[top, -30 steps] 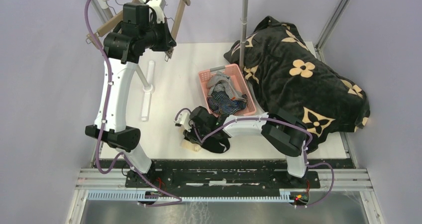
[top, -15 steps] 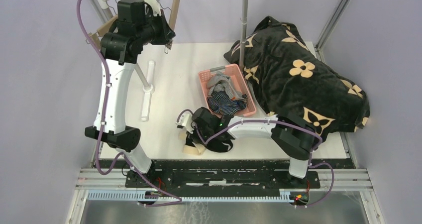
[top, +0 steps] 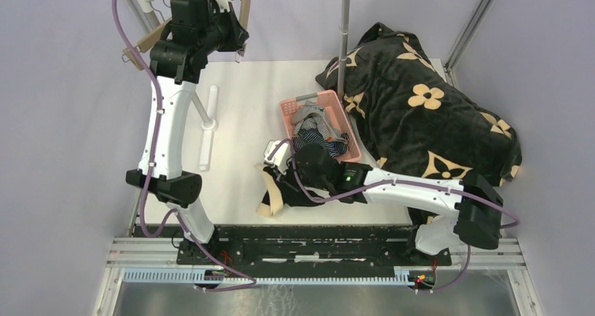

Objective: Remove the underwear clipped to the hanger

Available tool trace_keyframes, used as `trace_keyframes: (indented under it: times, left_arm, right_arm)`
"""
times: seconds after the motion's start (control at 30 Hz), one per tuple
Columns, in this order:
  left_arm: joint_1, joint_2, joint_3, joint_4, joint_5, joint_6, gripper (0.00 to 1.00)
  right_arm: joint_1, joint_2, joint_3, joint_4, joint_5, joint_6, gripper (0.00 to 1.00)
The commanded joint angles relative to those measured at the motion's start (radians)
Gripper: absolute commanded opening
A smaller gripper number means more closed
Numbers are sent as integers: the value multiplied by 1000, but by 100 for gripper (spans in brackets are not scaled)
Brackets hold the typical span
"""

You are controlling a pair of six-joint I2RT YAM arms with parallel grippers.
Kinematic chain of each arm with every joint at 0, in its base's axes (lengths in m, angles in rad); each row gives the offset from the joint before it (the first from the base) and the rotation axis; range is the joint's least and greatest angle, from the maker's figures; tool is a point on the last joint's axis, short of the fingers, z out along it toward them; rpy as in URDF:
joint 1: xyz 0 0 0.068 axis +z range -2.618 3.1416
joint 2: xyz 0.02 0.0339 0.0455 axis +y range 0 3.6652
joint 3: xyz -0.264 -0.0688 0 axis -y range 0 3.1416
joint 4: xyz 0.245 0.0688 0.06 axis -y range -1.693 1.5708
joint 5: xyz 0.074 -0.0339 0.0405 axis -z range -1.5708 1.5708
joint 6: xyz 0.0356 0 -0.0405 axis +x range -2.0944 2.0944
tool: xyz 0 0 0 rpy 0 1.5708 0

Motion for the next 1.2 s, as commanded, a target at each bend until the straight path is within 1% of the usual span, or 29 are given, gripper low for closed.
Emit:
trace_keyframes:
  times: [0.0,0.1,0.27,0.37,0.53,0.73,0.87,0.93,1.0,1.1,1.17]
  left_arm:
    - [3,23,37,108,-24,-15,3]
    - [5,32,37,129,-30,-12,3]
    - [6,16,-8,178,-68,-12,3]
    - [6,-2,-32,224,-84,-26,3]
    - [23,12,5,241,-77,-48,3]
    - [53,30,3,263,-60,-83,3]
    - [62,40,3,261,-48,-104,3]
    - [62,43,1,256,-46,-108,4]
    - [65,44,1,251,-42,-112,5]
    - [64,45,0,239,-33,-114,6]
    - [65,46,-1,232,-19,-110,7]
  right_arm:
    - [1,-107,-35,72,177,-61,1]
    - [1,-166,-57,111,253,-94,1]
    - [0,-228,-56,160,306,-152,1]
    - [0,-252,-48,222,356,-193,1]
    - [0,-253,12,273,411,-283,1]
    - [-1,-253,39,480,513,-449,1]
    - [-2,-245,8,725,570,-601,1]
    - [-19,-237,7,796,572,-647,1]
    - [-56,-221,29,808,577,-659,1]
    - [-119,-185,56,834,590,-655,1]
    - [-174,-148,85,818,600,-614,1]
